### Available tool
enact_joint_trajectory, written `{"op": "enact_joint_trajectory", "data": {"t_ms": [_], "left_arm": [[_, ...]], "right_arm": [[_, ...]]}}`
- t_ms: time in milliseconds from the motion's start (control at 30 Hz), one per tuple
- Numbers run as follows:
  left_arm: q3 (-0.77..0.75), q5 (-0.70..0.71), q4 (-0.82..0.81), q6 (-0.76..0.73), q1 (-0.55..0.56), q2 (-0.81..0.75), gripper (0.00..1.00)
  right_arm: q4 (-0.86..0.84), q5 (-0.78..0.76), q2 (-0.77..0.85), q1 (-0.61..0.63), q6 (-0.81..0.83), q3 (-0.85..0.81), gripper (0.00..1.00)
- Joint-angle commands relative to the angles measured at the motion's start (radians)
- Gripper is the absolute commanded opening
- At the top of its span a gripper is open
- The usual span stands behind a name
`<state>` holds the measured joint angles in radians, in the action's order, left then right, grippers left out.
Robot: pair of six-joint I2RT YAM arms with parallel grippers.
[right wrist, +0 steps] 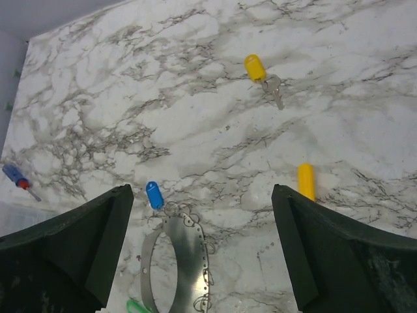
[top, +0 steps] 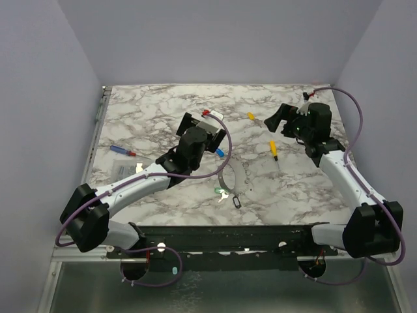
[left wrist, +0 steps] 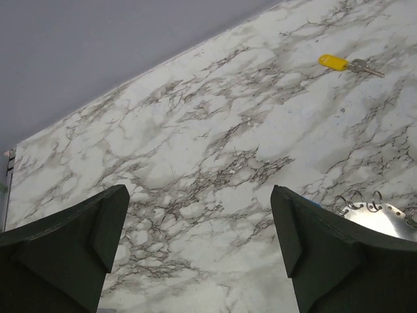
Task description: Put the keys on the keyring
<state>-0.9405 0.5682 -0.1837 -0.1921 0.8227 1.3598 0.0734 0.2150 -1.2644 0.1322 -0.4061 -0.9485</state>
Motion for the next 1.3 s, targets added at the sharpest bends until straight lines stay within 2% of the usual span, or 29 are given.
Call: {"op": "enact_joint_trajectory", "data": {"t_ms": [0,367,567,733,867,900,1167,1267], "left_arm": [[-0.013,0.034,0.009,-0.014,0.01,-0.022,0.99],[-0.037,0.019,0.047,0.059,0.015,0.025,0.98],[-0.115,-0.133,0.137,0.238,0.017,0.147,0.93],[-0.154,-0.196,0.182,0.291,0.016,0.224,0.85],[-0.182,-0.27,0.214,0.33,0.012,0.275,0.63],[-0.188,-0.287,0.216,0.339,0.009,0.282,0.61],[-0.249,-0.495,0.224,0.439,-0.084,0.366,0.5],[-0.285,-0.521,0.244,0.452,-0.092,0.411,0.48]], "right_arm": [[0.073,-0.046,-0.044,0.001,0.017,-0.037,1.0],[0.212,-0.12,-0.139,0.104,0.09,-0.136,1.0],[0.236,-0.179,-0.175,0.161,0.09,-0.122,1.0],[0.231,-0.109,-0.178,0.176,0.087,-0.097,1.0],[0.224,-0.069,-0.155,0.182,0.057,-0.066,1.0],[0.211,-0.067,-0.141,0.185,0.046,-0.048,1.0],[0.15,-0.072,-0.03,0.186,-0.003,0.084,1.0],[0.162,-0.074,-0.015,0.185,-0.003,0.097,1.0]]}}
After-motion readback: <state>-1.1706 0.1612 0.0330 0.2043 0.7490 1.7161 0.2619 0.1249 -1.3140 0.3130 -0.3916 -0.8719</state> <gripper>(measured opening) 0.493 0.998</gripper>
